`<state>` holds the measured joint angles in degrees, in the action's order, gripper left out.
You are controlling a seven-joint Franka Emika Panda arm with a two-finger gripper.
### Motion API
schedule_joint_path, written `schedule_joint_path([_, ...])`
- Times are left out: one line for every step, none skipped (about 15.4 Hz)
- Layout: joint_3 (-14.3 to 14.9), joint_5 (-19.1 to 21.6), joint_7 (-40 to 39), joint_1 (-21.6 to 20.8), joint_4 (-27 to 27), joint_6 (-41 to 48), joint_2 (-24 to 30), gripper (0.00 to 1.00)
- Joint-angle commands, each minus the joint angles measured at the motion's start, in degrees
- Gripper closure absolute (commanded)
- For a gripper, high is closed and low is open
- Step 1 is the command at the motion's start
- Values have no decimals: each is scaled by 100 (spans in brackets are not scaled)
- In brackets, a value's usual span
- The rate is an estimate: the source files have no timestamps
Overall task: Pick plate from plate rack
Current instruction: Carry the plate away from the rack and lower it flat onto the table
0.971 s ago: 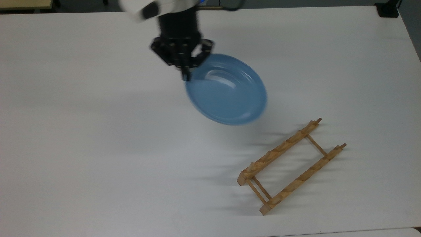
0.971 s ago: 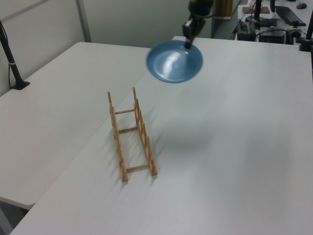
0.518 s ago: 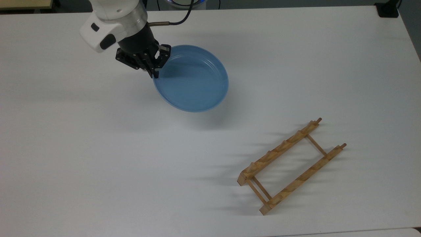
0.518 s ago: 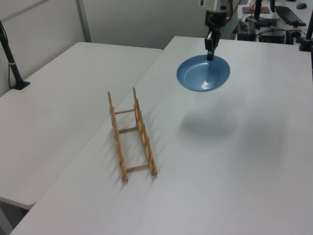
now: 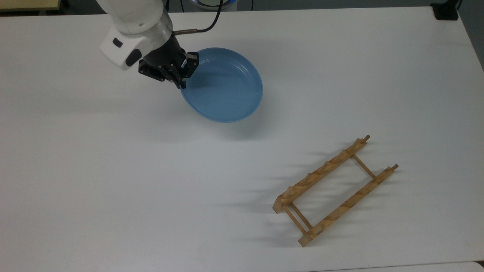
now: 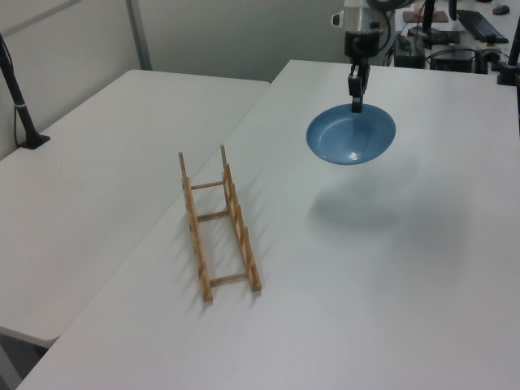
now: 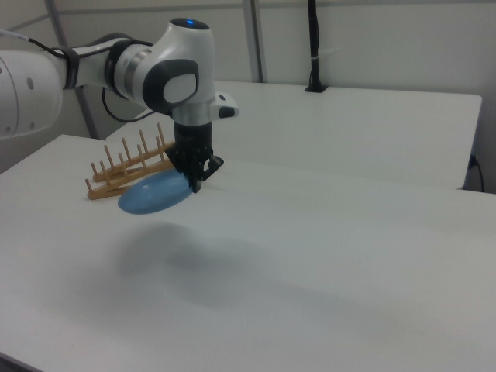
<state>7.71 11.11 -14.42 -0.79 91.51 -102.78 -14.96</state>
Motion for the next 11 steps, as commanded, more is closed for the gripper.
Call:
schedule_joint_path([38, -266, -394, 61, 156, 13, -261, 100])
schedule_joint_path([47, -363, -517, 122, 139, -14, -419, 100])
schedule_joint_path([47, -390, -683, 201, 139, -153, -525, 100])
schedule_joint_path([73, -391, -807, 254, 165, -381, -587, 100])
schedule_joint_path([117, -408, -886, 272, 183, -557, -674, 100])
schedule_joint_path([135, -460, -904, 273, 183, -707, -788, 100])
schedule_joint_path([135, -504, -913, 281, 192, -874, -859, 100])
schedule_joint_path([135, -522, -922, 290, 192, -980, -921, 100])
schedule_joint_path([143, -522, -948, 307, 200, -1024, -965, 100])
schedule_joint_path([143, -522, -1044, 325, 200, -1025, -974, 100])
schedule_joint_path([161, -522, -1202, 334, 209, -1016, -974, 100])
